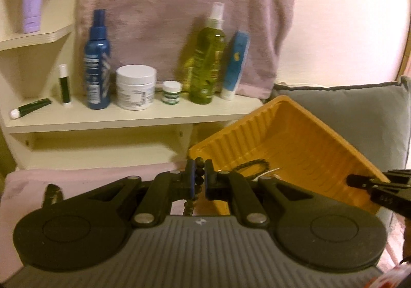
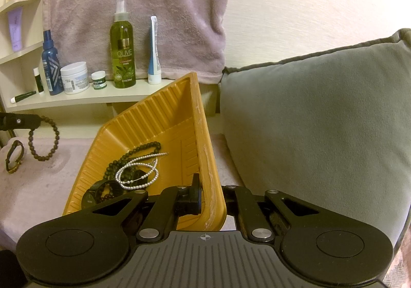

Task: Organize jewelry
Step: 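Carry the bead bracelet into the orange tray and open the left tool, then move the left tool back to the black wristwatch on the towel, then grasp the black wristwatch by its face with the left tool, then carry the wristwatch into the orange tray and open the left tool, then move the left tool back over the small gold earring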

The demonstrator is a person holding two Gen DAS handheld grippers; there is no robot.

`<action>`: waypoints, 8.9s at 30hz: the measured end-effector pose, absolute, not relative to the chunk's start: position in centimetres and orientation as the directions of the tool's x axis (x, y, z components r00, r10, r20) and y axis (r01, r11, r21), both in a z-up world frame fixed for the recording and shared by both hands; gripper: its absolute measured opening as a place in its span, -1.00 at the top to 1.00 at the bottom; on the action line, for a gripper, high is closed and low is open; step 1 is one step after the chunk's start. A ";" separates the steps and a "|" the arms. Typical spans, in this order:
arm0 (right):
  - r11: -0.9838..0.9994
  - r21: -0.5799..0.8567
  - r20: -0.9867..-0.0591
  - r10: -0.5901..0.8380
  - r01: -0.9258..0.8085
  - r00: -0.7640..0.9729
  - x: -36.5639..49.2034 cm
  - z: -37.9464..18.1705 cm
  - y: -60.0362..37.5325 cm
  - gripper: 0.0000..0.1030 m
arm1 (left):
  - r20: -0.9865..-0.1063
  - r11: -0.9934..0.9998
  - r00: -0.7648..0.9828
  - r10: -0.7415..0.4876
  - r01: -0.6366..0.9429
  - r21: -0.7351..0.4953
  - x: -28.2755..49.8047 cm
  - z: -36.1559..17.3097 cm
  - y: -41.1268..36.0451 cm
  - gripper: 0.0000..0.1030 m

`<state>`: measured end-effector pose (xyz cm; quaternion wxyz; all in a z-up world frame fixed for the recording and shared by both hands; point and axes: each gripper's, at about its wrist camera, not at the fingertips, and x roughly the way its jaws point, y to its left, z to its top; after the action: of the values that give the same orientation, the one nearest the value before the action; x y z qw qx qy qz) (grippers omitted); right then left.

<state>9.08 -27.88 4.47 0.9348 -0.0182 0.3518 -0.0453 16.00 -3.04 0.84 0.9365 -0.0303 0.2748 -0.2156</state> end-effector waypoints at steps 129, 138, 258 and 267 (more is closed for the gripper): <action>0.993 -0.094 -0.666 -0.117 0.073 0.737 9.2 4.0 -28.1 0.89 | -0.636 0.996 0.770 -0.048 0.088 0.032 18.6 -10.4 10.1 0.22; 0.993 -0.093 -0.665 -0.117 0.073 0.737 9.2 4.0 -28.1 0.89 | -0.646 0.996 0.762 -0.042 0.085 0.036 18.1 -9.8 9.8 0.38; 0.994 -0.081 -0.665 -0.113 0.080 0.738 8.9 4.1 -27.9 0.89 | -0.586 0.997 0.810 -0.013 0.056 0.056 17.1 -8.4 5.4 0.33; 0.993 -0.090 -0.668 -0.119 0.079 0.735 9.0 4.0 -27.8 0.89 | -0.607 0.997 0.794 -0.022 0.059 0.041 18.5 -9.6 5.9 0.36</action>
<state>8.99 -27.80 4.05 0.9309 -0.0279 0.3604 -0.0533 18.49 5.86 -9.64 0.9468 0.0288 0.3200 -0.0212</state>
